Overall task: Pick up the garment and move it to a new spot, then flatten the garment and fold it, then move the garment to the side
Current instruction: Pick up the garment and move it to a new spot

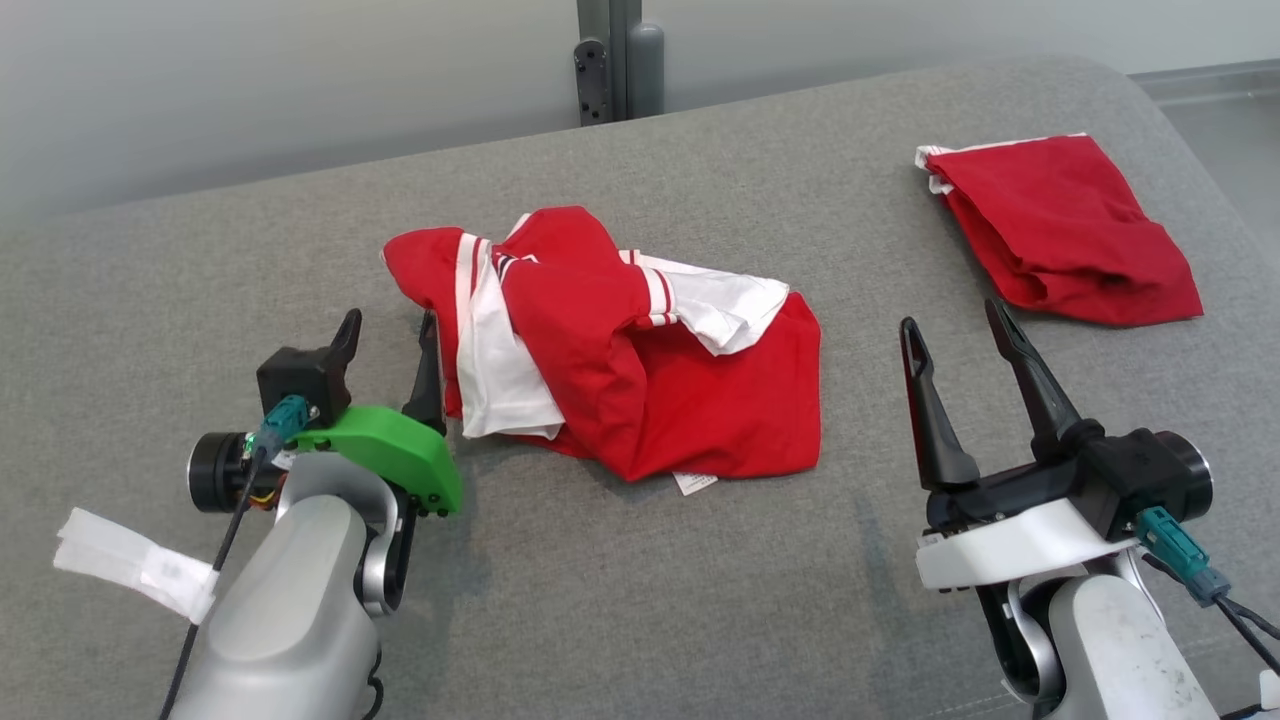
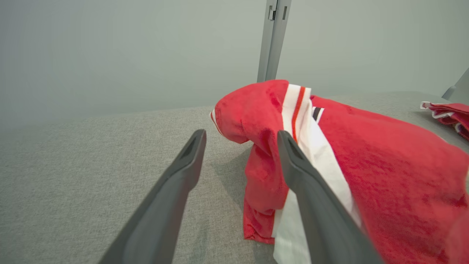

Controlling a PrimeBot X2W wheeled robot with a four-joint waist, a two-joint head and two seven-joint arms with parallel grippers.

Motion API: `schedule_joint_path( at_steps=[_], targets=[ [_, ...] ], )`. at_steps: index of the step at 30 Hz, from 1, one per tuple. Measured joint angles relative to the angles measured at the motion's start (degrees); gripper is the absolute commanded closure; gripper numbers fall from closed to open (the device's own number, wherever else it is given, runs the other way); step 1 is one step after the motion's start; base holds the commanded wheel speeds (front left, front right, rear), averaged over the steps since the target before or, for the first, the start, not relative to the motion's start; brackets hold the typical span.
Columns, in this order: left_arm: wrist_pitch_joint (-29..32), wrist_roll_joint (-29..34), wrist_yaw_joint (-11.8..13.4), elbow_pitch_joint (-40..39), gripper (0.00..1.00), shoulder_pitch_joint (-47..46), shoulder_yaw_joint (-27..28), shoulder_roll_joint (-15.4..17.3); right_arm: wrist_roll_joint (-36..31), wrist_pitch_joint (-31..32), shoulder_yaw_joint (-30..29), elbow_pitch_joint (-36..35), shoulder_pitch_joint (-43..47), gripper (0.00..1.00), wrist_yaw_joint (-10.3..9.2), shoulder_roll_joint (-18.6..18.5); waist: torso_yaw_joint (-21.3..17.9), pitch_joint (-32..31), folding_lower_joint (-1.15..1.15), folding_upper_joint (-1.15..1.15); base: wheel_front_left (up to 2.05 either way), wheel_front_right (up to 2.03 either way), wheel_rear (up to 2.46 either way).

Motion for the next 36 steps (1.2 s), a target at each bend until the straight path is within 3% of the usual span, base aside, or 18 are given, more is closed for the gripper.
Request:
schedule_joint_path(
  at_steps=[7, 13, 21, 26, 36],
  targets=[
    [-0.1, 3.2, 1.8, -11.7, 0.0, 9.4, 2.3, 1.8, -0.7, 0.0, -0.4, 1.4, 2.7, 0.0, 0.0, 0.0, 2.1, -3.2, 0.0, 0.0, 0.0, 0.0, 0.0],
    [-0.1, 5.5, 4.8, -23.1, 0.0, 20.6, 6.5, 2.8, -0.8, 0.0, -0.3, 2.2, 5.4, 0.0, 0.0, 0.0, 3.5, -5.9, 0.0, 0.0, 0.0, 0.0, 0.0],
    [-0.1, 7.8, 7.3, -34.2, 0.0, 32.9, 10.0, 0.9, 2.0, 0.0, -0.7, 2.7, 8.8, 0.0, 0.01, 0.0, 5.2, -8.0, 0.0, 0.0, 0.0, 0.0, 0.0],
    [-0.1, 8.7, 7.6, -37.3, 0.0, 37.4, 11.0, -1.7, 3.9, 0.0, -0.8, 3.0, 10.3, 0.0, 0.0, 0.0, 5.8, -8.8, 0.0, 0.0, 0.0, 0.0, 0.0],
    [-0.1, 10.1, 6.7, -38.1, 0.0, 39.9, 13.2, -2.9, 4.0, 0.0, 0.0, 4.0, 10.9, 0.0, 0.0, 0.0, 5.9, -9.6, 0.0, 0.0, 0.0, 0.0, 0.0]
  ],
)
